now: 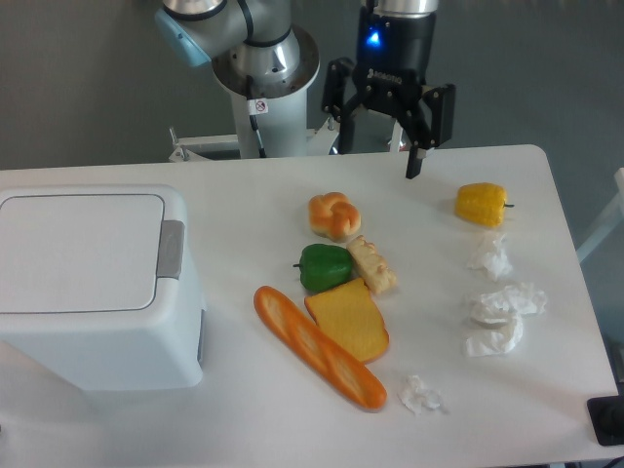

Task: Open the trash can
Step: 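Move the gripper toward the white trash bin and lower it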

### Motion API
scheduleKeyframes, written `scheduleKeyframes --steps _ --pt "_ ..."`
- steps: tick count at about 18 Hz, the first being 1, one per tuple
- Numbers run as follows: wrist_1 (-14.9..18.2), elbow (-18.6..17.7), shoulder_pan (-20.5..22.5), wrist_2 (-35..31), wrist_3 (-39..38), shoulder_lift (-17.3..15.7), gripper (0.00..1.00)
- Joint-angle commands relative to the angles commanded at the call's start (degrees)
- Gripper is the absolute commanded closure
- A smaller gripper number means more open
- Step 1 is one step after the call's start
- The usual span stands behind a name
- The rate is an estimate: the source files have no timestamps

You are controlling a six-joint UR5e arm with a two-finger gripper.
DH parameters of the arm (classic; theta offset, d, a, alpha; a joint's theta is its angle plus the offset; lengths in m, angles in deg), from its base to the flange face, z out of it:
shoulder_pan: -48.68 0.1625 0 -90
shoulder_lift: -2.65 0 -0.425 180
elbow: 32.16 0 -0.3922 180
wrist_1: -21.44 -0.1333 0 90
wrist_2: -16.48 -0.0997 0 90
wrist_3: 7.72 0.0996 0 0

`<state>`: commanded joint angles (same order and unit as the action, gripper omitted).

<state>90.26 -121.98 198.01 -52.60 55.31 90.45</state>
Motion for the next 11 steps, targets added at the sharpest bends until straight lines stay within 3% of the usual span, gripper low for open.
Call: scheduleKeyframes --steps 6,11 --pt "-0.1 0.3 -3.1 0.0 -9.4 1.1 0.0" --pt "-0.7 1.2 -5.0 0.1 -25.2 2.6 0.0"
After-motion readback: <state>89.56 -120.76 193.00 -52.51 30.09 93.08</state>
